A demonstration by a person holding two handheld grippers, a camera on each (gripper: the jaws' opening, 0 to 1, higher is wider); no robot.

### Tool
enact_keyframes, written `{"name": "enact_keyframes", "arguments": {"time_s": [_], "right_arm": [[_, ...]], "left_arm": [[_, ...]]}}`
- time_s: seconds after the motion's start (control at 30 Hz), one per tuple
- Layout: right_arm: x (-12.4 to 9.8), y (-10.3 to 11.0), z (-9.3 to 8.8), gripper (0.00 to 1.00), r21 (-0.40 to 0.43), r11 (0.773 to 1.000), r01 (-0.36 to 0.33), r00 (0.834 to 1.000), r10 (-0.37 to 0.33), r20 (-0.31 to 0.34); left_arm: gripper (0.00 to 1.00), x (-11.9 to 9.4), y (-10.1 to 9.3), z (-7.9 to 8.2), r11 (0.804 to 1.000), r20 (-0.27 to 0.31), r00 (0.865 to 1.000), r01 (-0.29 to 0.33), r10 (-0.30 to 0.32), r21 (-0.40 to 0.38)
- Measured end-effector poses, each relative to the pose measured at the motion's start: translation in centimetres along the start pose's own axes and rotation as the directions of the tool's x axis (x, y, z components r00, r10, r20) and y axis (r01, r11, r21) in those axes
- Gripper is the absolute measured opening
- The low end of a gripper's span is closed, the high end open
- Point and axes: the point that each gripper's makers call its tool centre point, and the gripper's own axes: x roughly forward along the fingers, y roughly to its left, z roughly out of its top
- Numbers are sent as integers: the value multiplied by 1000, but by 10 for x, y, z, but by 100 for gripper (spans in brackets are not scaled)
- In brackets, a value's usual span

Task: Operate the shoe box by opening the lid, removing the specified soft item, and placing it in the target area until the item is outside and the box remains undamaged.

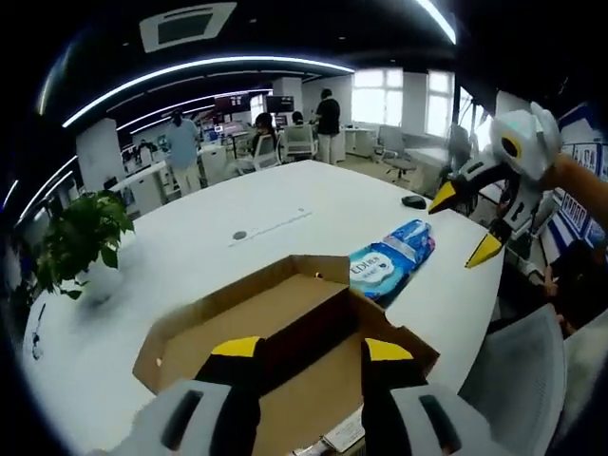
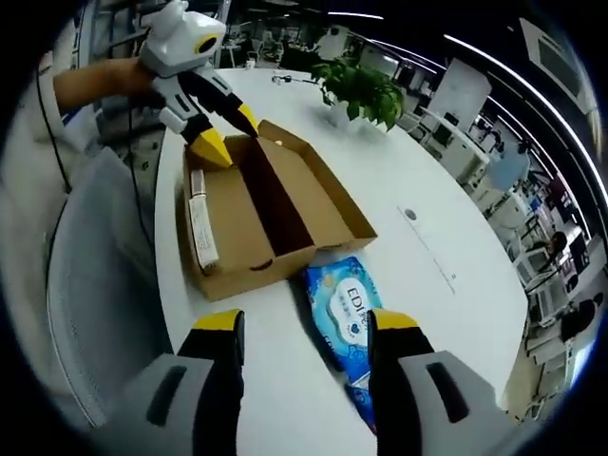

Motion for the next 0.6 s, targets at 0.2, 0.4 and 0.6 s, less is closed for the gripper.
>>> {"name": "enact_keyframes", "arguments": {"time_s": [0.2,0.4,0.6], "right_arm": [[16,13,10,49,-45,998,-48,999,47,-13],[31,22,19,49,-76,993,-87,996,86,-16],[48,31,29,48,-104,986,-131,991,130,-12]], "left_arm": [[41,-10,17,-16,999,-1,1000,-29,29,-36],[41,-20,34,-32,996,-7,998,-67,66,-66],[41,-32,57,-51,987,-21,992,-124,122,-101]]}}
